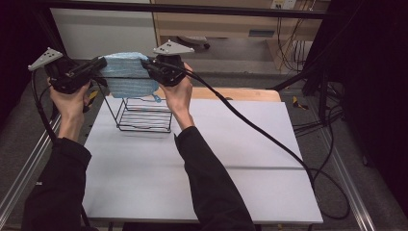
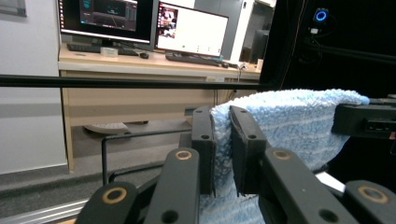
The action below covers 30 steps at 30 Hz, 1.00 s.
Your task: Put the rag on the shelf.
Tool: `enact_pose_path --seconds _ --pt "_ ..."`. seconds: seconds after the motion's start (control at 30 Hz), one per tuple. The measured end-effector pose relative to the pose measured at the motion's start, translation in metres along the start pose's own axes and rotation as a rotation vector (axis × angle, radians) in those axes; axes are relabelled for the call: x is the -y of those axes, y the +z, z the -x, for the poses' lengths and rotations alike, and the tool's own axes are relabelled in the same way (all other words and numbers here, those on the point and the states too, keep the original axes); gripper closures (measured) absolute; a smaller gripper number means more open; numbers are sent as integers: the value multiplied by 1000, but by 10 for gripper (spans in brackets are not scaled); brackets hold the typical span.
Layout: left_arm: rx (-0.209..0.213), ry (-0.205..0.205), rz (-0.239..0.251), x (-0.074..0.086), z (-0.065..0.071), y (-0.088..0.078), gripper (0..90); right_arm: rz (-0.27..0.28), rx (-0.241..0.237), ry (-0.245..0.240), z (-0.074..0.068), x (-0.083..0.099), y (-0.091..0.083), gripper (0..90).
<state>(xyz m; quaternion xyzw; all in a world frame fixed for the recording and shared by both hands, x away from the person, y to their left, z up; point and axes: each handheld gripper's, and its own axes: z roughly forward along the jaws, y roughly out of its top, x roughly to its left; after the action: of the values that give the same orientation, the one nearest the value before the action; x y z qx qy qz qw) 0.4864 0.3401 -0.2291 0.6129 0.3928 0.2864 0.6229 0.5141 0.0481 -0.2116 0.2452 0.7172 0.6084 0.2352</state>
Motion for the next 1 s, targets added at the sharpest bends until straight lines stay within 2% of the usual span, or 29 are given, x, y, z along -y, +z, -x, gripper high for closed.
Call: enact_pose_path --seconds 0.27,0.47,0.63,0.83,1.0 --pt "3 7 -20 3 0 -6 802 -22 -28 -11 -4 3 0 814" --pt "29 -3 -56 7 -1 -13 785 -53 -58 -22 -8 4 -3 812" --pt "34 3 -92 8 3 -20 761 -94 -79 -36 -11 5 -6 811" --pt "13 -13 -125 -2 4 -29 697 -110 -94 -44 -12 8 -8 811" --pt "-5 -47 -91 -19 5 -35 692 -116 -105 -37 -11 12 -9 811"
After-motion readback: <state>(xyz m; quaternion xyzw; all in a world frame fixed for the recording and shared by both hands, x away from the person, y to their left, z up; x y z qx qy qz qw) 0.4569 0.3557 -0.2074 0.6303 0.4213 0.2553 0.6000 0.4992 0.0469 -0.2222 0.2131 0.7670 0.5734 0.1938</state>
